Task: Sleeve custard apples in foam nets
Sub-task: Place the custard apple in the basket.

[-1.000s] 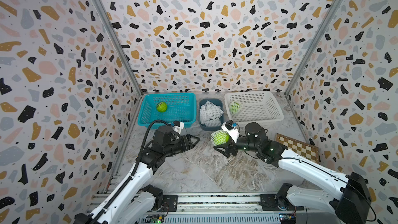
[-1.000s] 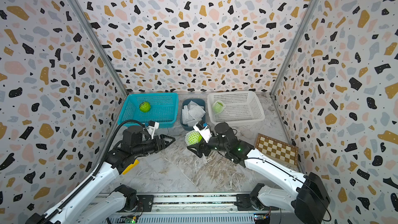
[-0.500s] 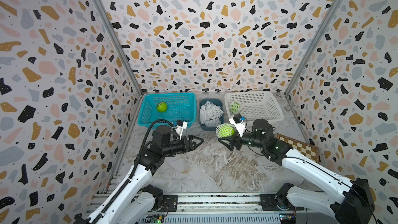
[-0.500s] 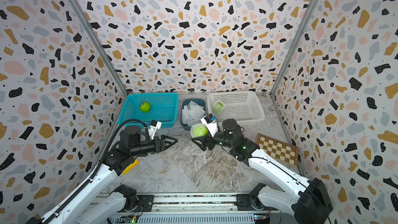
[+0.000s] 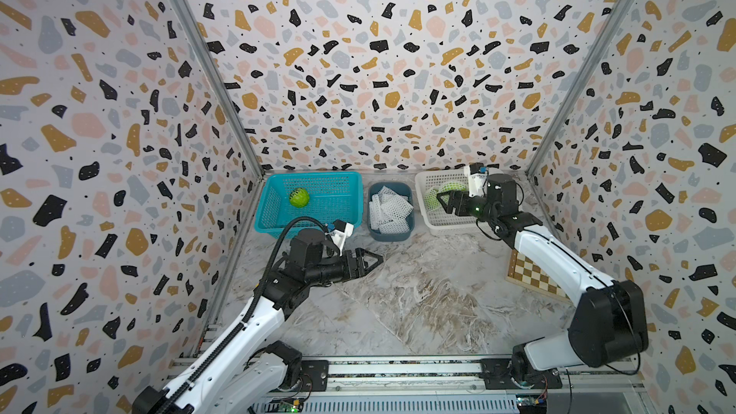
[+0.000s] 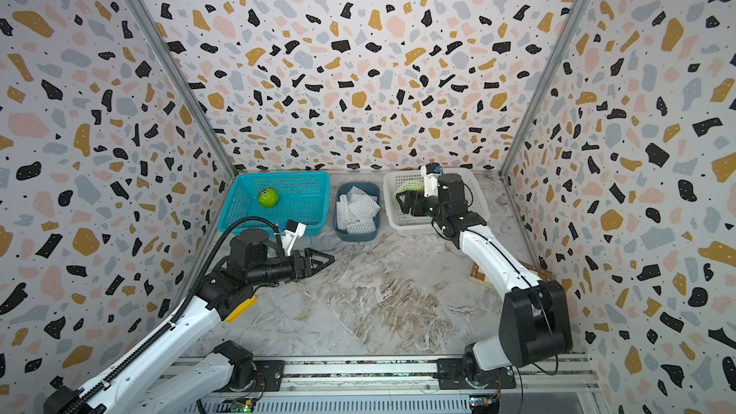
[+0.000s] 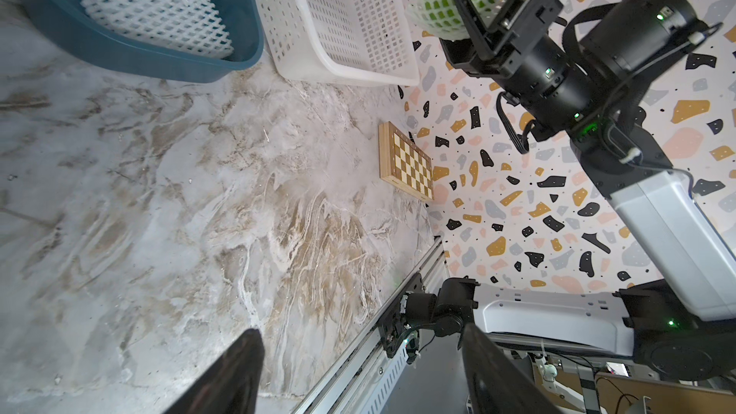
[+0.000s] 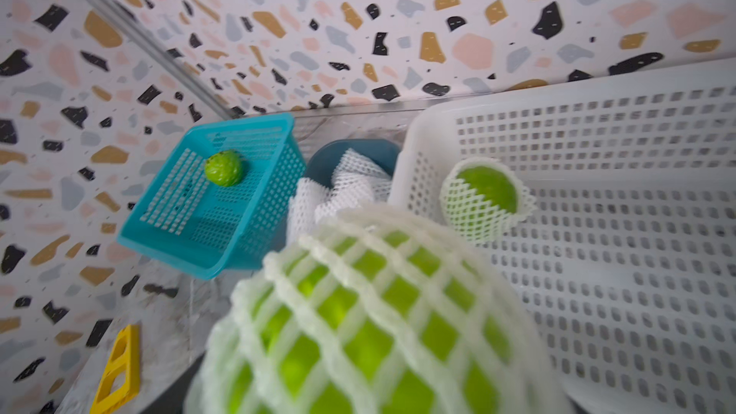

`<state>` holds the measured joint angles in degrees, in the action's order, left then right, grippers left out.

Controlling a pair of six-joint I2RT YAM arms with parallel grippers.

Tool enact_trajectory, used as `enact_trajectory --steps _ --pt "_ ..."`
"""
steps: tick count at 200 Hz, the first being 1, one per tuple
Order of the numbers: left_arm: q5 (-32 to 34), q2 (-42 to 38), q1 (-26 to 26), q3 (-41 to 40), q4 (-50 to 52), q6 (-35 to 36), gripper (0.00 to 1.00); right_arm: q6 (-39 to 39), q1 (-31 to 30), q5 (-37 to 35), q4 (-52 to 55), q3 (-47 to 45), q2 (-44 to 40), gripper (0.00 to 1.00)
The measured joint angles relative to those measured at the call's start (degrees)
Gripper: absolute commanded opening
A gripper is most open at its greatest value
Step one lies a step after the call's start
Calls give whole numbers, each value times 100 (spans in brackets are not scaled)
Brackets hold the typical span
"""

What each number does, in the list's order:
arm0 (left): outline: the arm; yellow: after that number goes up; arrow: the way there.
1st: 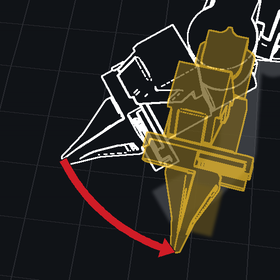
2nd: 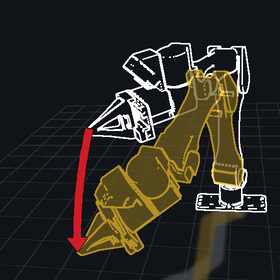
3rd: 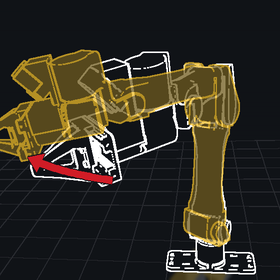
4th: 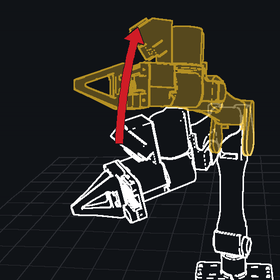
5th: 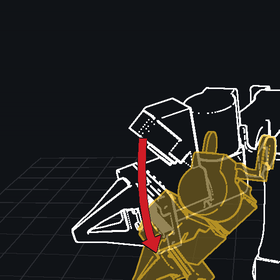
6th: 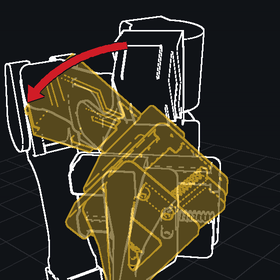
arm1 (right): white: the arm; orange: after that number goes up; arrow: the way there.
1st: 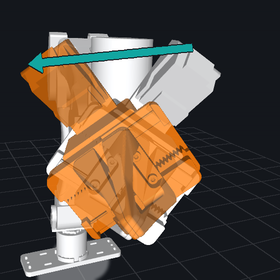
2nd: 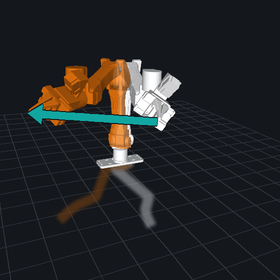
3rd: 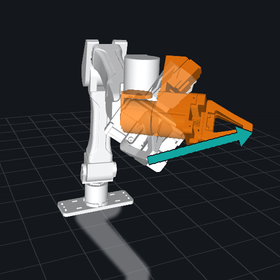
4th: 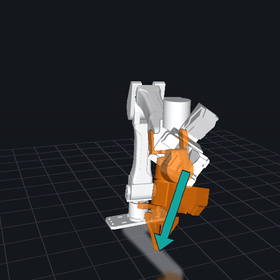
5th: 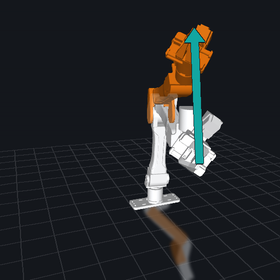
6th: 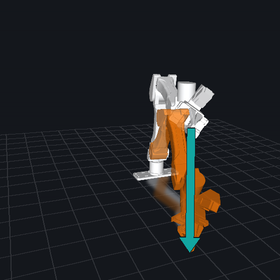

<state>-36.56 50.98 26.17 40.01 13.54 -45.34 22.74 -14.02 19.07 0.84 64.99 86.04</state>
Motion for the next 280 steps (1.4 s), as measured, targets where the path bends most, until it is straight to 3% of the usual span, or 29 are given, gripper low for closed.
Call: enact_trajectory --steps 69,147,240,280 --pt "361 -2 26 0 234 81 78 328 931 -173 229 1331 1873 85" --pt "695 -79 26 -39 334 70 78 527 1086 -2 470 2706 3554 85" --pt "776 -66 26 -208 326 57 78 531 1025 61 778 3139 4212 86" --pt "828 -66 26 -278 310 55 78 553 992 4 1016 3373 4378 100"
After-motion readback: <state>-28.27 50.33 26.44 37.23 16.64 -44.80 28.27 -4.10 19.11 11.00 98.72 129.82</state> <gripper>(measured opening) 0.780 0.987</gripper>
